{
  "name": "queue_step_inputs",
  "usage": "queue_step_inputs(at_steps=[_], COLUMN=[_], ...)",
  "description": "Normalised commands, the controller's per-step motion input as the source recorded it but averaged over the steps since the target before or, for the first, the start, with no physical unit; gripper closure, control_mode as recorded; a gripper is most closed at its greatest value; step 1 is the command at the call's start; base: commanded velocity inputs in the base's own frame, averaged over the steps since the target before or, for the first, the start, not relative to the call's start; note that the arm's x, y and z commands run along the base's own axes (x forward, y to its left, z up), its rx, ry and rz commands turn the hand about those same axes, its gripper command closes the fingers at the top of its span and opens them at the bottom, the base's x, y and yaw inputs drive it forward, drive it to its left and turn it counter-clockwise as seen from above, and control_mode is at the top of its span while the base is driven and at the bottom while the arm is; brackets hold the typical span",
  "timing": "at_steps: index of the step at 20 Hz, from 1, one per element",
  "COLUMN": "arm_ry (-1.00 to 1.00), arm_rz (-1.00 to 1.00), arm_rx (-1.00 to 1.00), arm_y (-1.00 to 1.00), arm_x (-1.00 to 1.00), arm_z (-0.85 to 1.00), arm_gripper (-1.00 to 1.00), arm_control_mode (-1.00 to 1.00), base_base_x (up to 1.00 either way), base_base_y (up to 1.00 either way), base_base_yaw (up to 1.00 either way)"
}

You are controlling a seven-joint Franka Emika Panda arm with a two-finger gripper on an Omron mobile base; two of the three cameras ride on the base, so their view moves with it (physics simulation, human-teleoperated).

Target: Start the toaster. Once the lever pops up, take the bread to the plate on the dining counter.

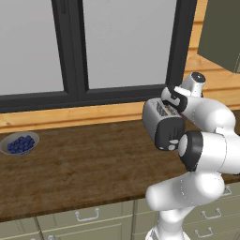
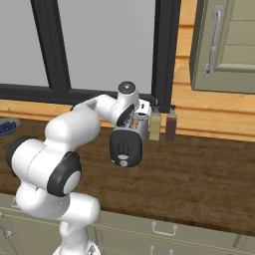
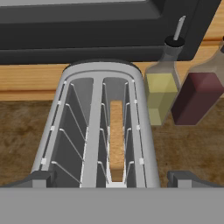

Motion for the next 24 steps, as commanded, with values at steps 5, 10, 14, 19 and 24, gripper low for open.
queue_step_inputs(at_steps=[5, 10, 14, 19, 24], arm_ry=[0.0, 0.0, 0.0, 0.0, 0.0], arm_rz=[0.0, 0.0, 0.0, 0.0, 0.0], arm_rx=[0.0, 0.0, 0.0, 0.0, 0.0], arm_y=[0.0, 0.0, 0.0, 0.0, 0.0], arm_x=[0.0, 0.0, 0.0, 0.0, 0.0], arm_z=[0.0, 0.0, 0.0, 0.0, 0.0], arm_gripper=[-1.0, -1.0, -1.0, -1.0, -1.0], arm_control_mode=[-1.0, -1.0, -1.0, -1.0, -1.0], base_base_x=[0.0, 0.0, 0.0, 0.0, 0.0], base_base_y=[0.0, 0.0, 0.0, 0.0, 0.0], base_base_yaw=[0.0, 0.0, 0.0, 0.0, 0.0])
